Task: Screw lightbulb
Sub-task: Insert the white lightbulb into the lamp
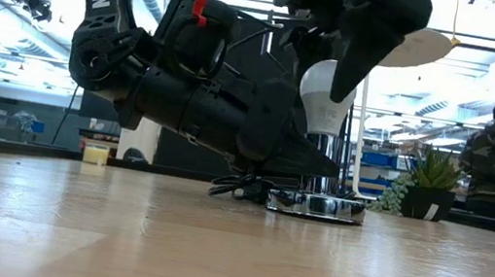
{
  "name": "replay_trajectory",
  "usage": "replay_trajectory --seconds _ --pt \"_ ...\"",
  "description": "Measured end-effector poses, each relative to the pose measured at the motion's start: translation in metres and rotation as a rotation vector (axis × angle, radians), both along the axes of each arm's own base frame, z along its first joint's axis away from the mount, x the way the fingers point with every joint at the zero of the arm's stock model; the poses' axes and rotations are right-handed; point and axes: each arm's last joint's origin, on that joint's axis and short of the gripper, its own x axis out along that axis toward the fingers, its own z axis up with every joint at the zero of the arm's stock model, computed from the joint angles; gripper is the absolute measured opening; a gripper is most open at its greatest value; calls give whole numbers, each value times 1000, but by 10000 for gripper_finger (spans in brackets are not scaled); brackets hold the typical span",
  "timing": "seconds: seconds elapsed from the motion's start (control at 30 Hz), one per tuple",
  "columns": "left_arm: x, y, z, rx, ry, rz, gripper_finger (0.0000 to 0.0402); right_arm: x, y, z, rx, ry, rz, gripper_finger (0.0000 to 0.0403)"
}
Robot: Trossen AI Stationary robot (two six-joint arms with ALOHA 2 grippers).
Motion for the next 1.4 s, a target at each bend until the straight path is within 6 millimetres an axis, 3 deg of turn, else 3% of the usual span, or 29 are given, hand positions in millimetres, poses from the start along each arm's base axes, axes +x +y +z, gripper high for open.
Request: replay_trajectory --seconds 0.7,1.4 --pt "0 0 0 0 -1 0 191 2 11 0 -60 -31 140 374" --pt "0 0 0 0 -3 0 191 1 12 0 -105 -24 117 374"
